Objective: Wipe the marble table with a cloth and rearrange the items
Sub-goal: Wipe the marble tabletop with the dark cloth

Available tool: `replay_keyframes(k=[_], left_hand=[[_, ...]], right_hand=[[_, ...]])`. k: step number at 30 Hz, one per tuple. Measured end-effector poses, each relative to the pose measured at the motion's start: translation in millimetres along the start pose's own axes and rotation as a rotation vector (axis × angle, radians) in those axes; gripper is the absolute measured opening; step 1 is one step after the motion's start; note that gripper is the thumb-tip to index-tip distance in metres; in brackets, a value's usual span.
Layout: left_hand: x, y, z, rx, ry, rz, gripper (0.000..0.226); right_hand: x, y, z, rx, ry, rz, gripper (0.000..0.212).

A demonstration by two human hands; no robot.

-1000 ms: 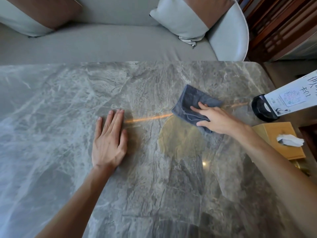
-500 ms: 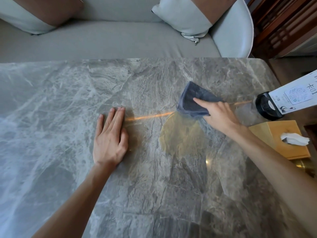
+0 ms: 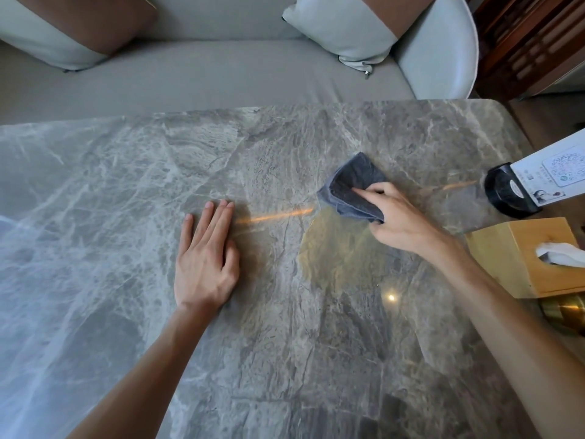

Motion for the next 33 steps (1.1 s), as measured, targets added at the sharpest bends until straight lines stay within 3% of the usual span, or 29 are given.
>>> replay_keyframes(k=[4, 8, 17, 33], left_hand=[[-0.8, -0.3, -0.4, 0.008, -0.001, -0.001, 0.063], [-0.6, -0.3, 0.0, 0.01, -0.005, 0.001, 0.063], [-0.5, 0.9, -1.4, 0.024, -0.008, -0.011, 0.061], [0.0, -0.2, -1.2, 0.029, -0.012, -0.01, 0.06]], right_hand=[[1.2, 14.4, 6.3, -0.14, -0.136, 0.069, 0.057], [0.7, 19.7, 1.3, -0.094, -0.124, 0.064, 0.046], [6.3, 7.6, 1.3, -0.003, 0.002, 0.046, 0.069], [-33.8, 62.4, -40.9, 0.004, 0.064, 0.123, 0.071]])
Point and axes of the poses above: each hand's wrist, its own x-axis towards the middle knuckle, its own z-axis out of the back of the hand, y = z × x, the point moved 9 cm from there along x, towards the middle knuckle, and after that the axes turned 2 degrees about -y, right-handed, at the moved point
